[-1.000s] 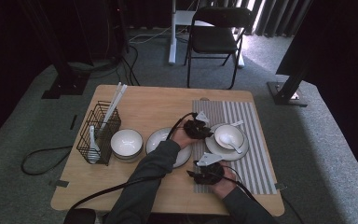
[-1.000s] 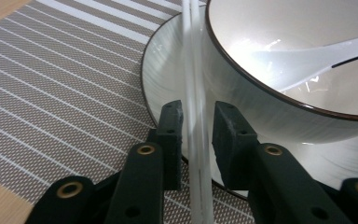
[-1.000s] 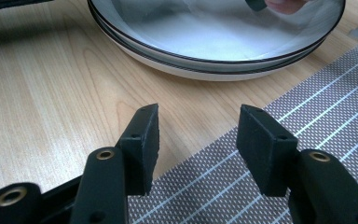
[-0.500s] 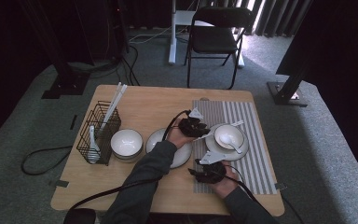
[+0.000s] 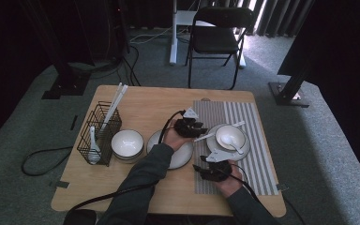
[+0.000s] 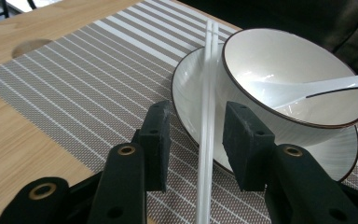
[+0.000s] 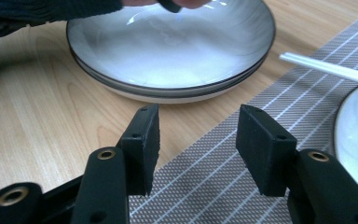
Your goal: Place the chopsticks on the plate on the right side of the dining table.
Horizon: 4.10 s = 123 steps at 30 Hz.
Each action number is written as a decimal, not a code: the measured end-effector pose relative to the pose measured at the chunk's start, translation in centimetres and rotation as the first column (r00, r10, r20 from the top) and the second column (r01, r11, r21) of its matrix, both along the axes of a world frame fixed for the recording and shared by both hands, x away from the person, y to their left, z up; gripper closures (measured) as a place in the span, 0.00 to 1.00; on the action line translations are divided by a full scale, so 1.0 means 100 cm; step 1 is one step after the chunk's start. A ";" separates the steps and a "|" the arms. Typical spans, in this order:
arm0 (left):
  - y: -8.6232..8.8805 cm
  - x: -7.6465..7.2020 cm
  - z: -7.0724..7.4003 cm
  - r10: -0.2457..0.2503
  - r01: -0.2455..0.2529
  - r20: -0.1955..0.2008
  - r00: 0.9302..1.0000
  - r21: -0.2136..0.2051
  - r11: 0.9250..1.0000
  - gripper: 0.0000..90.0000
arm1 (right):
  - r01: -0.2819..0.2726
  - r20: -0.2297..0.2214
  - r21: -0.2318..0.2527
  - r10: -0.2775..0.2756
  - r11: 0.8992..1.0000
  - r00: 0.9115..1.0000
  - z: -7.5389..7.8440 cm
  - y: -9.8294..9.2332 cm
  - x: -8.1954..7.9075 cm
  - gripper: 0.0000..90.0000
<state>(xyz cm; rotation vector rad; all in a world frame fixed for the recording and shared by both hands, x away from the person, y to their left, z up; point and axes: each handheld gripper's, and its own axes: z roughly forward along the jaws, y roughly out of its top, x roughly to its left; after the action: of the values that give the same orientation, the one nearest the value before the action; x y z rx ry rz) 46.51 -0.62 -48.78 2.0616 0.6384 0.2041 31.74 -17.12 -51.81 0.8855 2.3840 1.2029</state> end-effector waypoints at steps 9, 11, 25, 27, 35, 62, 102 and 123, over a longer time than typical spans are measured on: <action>0.011 -0.008 0.004 0.033 -0.032 0.029 0.999 -0.014 0.999 0.67 | 0.045 0.015 0.021 -0.045 0.999 0.999 0.009 -0.008 0.002 0.58; 0.012 -0.008 0.002 0.039 -0.039 0.025 0.999 -0.017 0.999 0.67 | 0.056 0.029 0.025 -0.056 0.998 0.998 0.011 -0.009 0.001 0.60; 0.025 -0.011 -0.005 0.071 -0.073 -0.028 0.997 -0.060 0.996 0.68 | 0.108 0.056 0.043 -0.111 0.993 0.992 0.023 -0.023 0.005 0.60; 0.026 -0.011 -0.006 0.071 -0.073 -0.033 0.997 -0.060 0.996 0.68 | 0.119 0.063 0.047 -0.122 0.992 0.991 0.025 -0.026 0.006 0.61; 0.028 -0.013 -0.008 0.074 -0.075 -0.031 0.997 -0.037 0.997 0.65 | 0.164 0.080 0.059 -0.168 0.985 0.982 0.033 -0.038 0.009 0.61; 0.027 -0.022 -0.014 0.051 -0.051 -0.004 0.999 0.025 0.998 0.63 | 0.253 0.138 0.094 -0.264 0.963 0.955 0.056 -0.067 0.016 0.63; 0.023 -0.025 -0.016 0.036 -0.036 0.003 0.999 0.033 0.999 0.63 | 0.374 0.156 0.077 -0.382 0.924 0.911 0.066 -0.120 0.038 0.62; 0.022 -0.026 -0.017 0.038 -0.039 0.002 0.999 0.018 0.999 0.63 | 0.396 0.141 0.057 -0.400 0.916 0.905 0.059 -0.129 0.062 0.62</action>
<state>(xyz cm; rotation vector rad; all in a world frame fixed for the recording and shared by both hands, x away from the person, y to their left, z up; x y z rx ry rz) 43.94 1.60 -50.44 2.0677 0.6779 0.2347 37.97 -30.05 -45.89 1.1769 1.9461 1.0939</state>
